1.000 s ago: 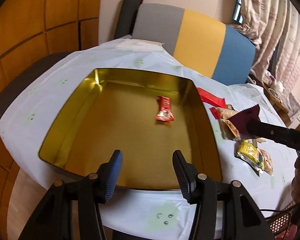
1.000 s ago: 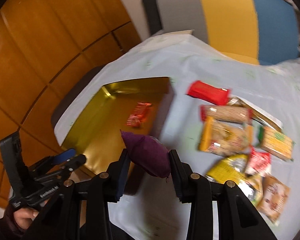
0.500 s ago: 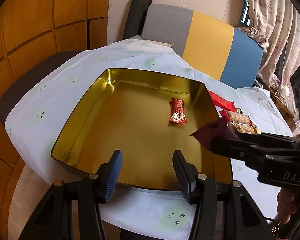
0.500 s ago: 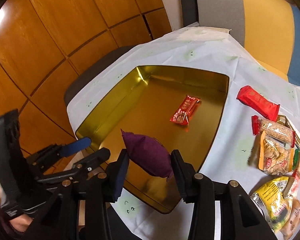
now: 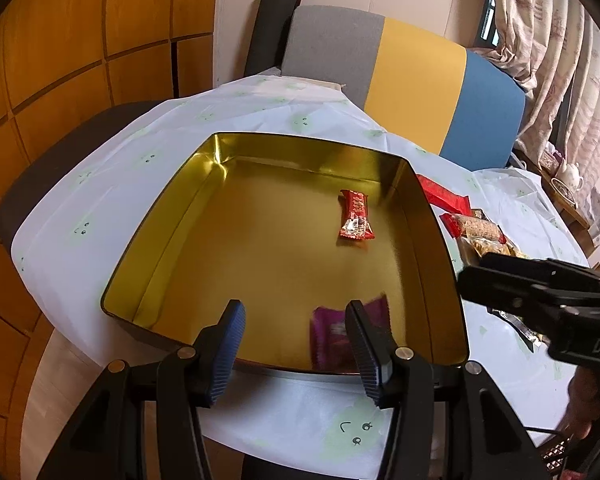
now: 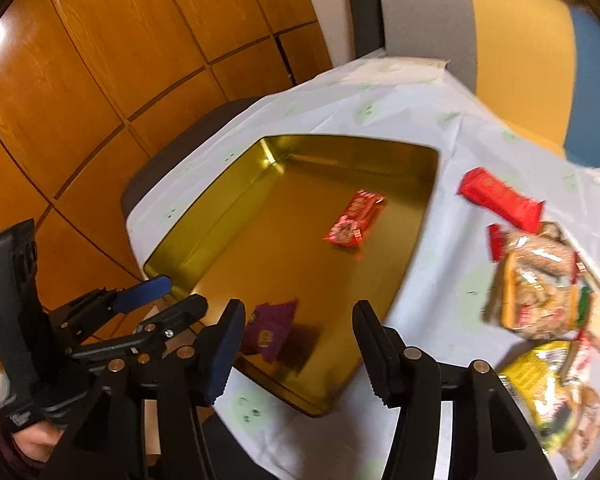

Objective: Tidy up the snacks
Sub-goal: 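Carry the purple pouch over the gold tin and open the right tool, then move the left tool back to the snack pile toward the large red packet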

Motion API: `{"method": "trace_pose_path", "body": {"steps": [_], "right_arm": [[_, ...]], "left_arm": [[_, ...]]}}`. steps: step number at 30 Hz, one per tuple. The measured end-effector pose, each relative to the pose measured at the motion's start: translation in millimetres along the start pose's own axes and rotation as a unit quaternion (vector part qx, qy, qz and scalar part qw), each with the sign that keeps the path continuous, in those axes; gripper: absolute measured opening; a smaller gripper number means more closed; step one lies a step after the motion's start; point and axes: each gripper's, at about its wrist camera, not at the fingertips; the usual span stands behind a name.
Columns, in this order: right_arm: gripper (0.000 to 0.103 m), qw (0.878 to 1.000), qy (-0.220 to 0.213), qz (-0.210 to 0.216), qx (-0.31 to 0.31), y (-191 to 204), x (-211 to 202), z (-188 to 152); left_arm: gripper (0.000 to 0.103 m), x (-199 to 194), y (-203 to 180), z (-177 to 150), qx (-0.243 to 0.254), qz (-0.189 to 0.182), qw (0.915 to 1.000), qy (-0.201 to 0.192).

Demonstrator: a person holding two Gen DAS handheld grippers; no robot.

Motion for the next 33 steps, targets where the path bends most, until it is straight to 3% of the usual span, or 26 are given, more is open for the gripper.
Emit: {"method": "trace_pose_path", "body": {"steps": [7,17,22,26,30,33], "right_arm": [[0.063,0.998,-0.016,-0.054,-0.005,-24,-27,-16],[0.064,0.987,0.015,-0.157,0.029,-112,-64,-46],[0.072,0.979,0.024,-0.194,0.057,-164,-83,-59],[0.072,0.972,0.029,-0.217,0.082,-200,-92,-68],[0.072,0.969,0.033,-0.222,0.105,-227,-97,-79],[0.072,0.969,0.028,-0.214,0.118,-237,-97,-85]], "left_arm": [[0.053,1,-4,2,0.003,0.003,1.0,0.004],[0.053,-14,-27,18,0.039,-0.03,0.9988,0.0],[0.053,-21,-61,39,0.078,-0.059,0.9951,-0.003],[0.053,-24,-100,64,0.11,-0.095,0.9893,0.001],[0.053,-10,-140,92,0.108,-0.15,0.9819,0.044],[0.053,11,-173,114,0.103,-0.166,0.9777,0.077]]}}
Point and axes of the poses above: each gripper's, at about its wrist camera, not at the fingertips, and x roughly the way its jaws point, y to its left, z to its top, and after that the axes turned 10 degrees about y, right-handed
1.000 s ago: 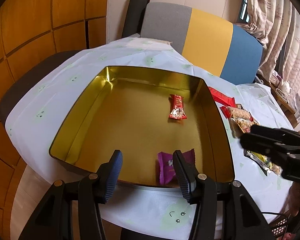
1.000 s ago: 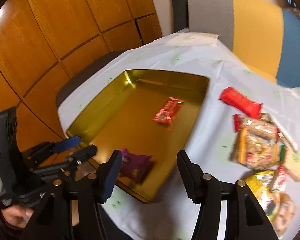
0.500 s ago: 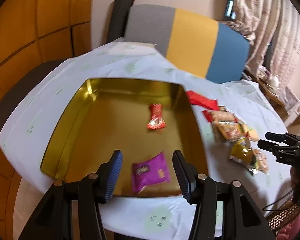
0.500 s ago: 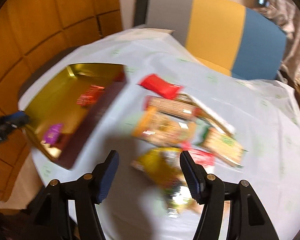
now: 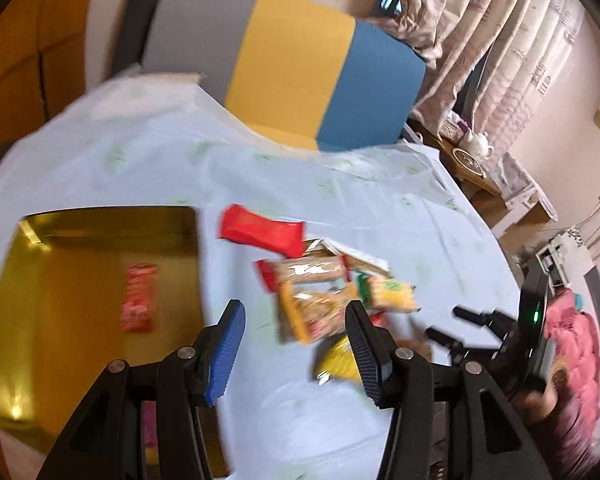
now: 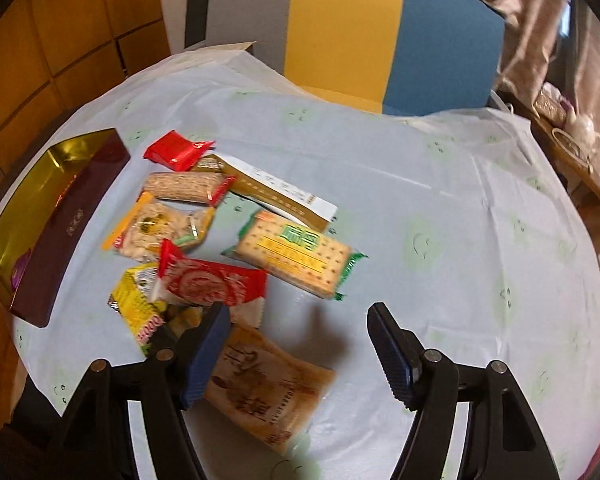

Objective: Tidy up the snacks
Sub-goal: 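Move the left tool back to the snack pile toward the large red packet, then close the left tool on the large red packet and lift it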

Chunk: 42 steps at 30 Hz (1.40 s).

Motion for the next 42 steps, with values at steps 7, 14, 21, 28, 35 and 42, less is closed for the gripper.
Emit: {"method": "trace_pose_path", "body": {"steps": [7,14,21,28,35,42], "right_arm": [[0.075,0.999,-0.026,0.036,0.03,-14,-10,4],[0.08,0.995,-0.055,0.065,0.055,-22,-25,7],[0.082,0.993,-0.071,0.078,0.058,-23,-34,6],[0.085,0.991,-0.082,0.087,0.065,-26,-40,6],[0.085,0.991,-0.078,0.088,0.066,-26,-39,7],[0.086,0.992,-0.068,0.081,0.062,-25,-34,7]], "left_arm": [[0.065,60,-12,47,-0.058,0.002,0.9973,0.045],[0.065,109,0,80,-0.126,0.018,0.9882,0.085],[0.075,141,10,99,-0.16,0.062,0.9796,0.104],[0.075,163,19,111,-0.174,0.091,0.9743,0.111],[0.075,184,12,120,-0.134,0.12,0.9784,0.101],[0.074,193,-15,127,-0.031,0.082,0.9925,0.085]]}}
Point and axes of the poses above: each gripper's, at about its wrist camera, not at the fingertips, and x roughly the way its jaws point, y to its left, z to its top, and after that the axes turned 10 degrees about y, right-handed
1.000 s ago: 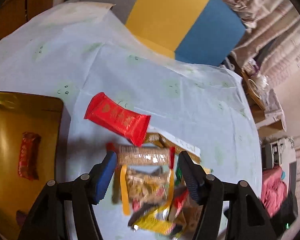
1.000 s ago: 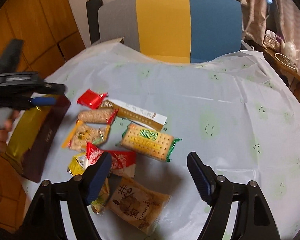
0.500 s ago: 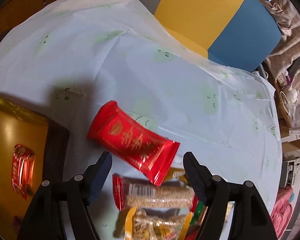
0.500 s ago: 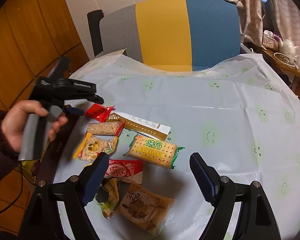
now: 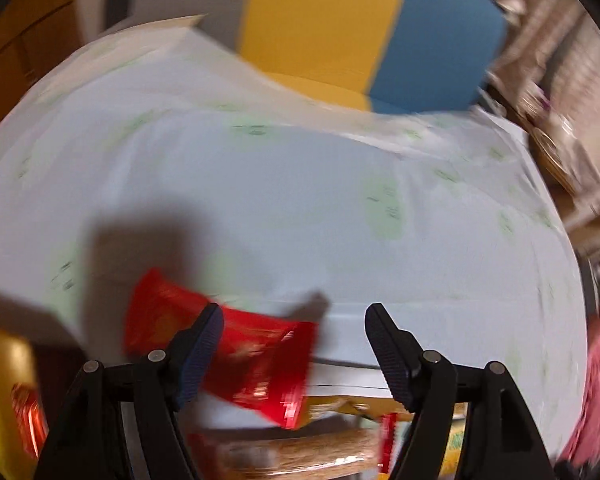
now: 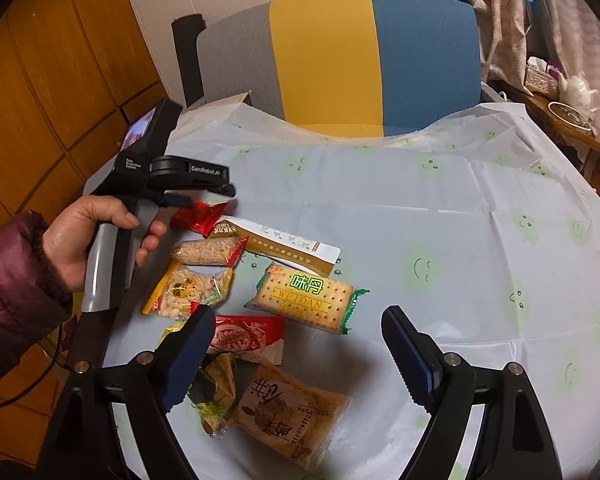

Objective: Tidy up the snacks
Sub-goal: 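Close the left tool on the large red packet and lift it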

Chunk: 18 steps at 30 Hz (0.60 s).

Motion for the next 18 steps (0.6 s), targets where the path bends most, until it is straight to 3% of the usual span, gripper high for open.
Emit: {"method": "trace_pose_path", "body": {"steps": [2,6,12,18], "right_arm": [[0.086,1.0,0.002,-0.002,0.001,0,1,0],[0.086,1.0,0.001,-0.005,0.003,-1,1,0],[0.086,1.0,-0.005,-0.007,0.002,-1,-2,0],[0.087,1.0,-0.002,-0.013,0.0,0,-1,0]], "left_arm": [[0.074,-1,-2,-3,0.006,-0.016,0.9998,-0.001],[0.074,-8,9,-8,-0.036,-0.04,0.9985,0.01],[0.074,-36,56,-20,-0.153,-0.085,0.9838,0.039],[0.074,-31,63,-22,-0.187,-0.097,0.9749,0.071]]}}
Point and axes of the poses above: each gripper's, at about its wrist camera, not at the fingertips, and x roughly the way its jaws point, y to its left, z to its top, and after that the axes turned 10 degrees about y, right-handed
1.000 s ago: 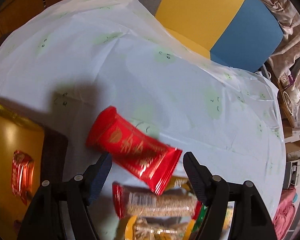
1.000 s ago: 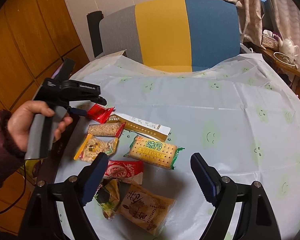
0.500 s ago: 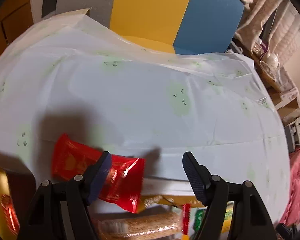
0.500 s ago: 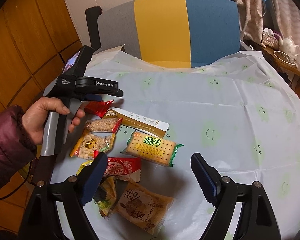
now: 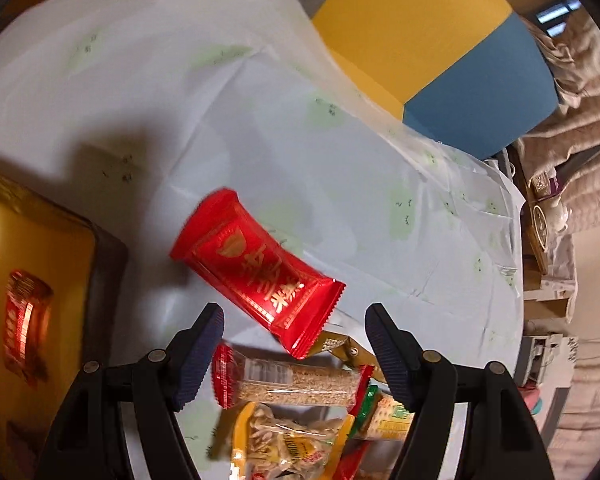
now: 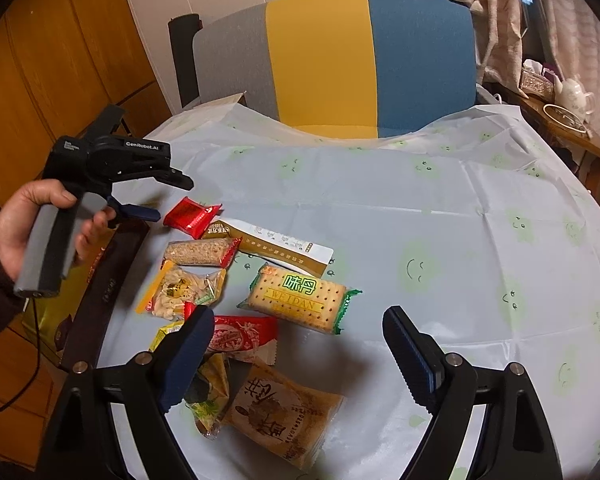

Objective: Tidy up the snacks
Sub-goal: 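Close the left tool on the large red packet and lift it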

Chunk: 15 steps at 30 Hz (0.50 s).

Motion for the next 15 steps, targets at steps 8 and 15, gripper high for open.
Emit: {"method": "trace_pose_path", "body": {"steps": [8,15], "right_arm": [[0.087,1.0,-0.005,0.003,0.012,-6,-3,1],[0.087,1.0,-0.006,0.01,0.009,-4,-4,0]], "left_arm": [[0.058,31,-7,13,-0.02,0.06,0.998,-0.009],[0.044,42,-29,28,0.049,0.1,0.993,-0.039]]}}
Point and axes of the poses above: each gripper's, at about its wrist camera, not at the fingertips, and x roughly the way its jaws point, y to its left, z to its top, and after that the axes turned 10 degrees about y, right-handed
